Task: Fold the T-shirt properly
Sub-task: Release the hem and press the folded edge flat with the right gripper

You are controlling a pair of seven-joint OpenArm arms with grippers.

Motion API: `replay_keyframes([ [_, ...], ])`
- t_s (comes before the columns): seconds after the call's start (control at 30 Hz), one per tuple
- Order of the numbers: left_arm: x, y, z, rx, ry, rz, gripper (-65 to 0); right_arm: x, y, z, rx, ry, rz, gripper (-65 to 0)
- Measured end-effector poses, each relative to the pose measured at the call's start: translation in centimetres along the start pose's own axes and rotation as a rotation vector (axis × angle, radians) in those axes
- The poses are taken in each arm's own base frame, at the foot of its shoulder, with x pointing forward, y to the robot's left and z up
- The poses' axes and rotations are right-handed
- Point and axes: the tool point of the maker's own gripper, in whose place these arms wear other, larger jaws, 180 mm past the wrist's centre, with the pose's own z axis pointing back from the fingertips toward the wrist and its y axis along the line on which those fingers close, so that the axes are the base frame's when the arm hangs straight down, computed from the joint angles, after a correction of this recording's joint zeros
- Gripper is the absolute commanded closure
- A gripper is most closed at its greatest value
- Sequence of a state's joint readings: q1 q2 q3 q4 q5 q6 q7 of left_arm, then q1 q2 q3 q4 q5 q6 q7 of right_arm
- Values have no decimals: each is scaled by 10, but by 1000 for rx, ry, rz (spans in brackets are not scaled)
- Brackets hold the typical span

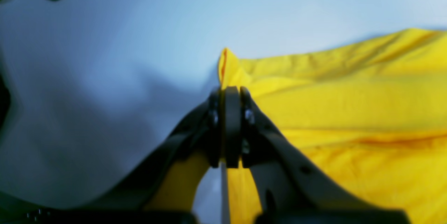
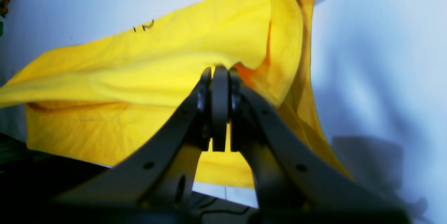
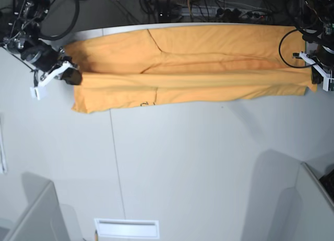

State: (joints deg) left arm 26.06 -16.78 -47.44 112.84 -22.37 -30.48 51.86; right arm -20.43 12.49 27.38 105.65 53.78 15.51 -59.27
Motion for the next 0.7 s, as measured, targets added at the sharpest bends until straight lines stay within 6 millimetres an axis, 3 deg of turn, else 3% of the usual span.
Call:
replay_keyframes([
  [0.23,-24,-14,2,-18,53,33,0,-25,-9,-4,-13,44,-63,0],
  [0.57,-32,-14,4,-18,74,36,0,-29,-12,-3,-17,55,-72,0],
  [0.6,-33,-14,4,-18,77,36,0,-31,-12,-3,-19,55,-73,-18],
  [0.7,-34,-13,5,-16,79,35,-12,-40,-15,-1,-28,79,-80,-258],
])
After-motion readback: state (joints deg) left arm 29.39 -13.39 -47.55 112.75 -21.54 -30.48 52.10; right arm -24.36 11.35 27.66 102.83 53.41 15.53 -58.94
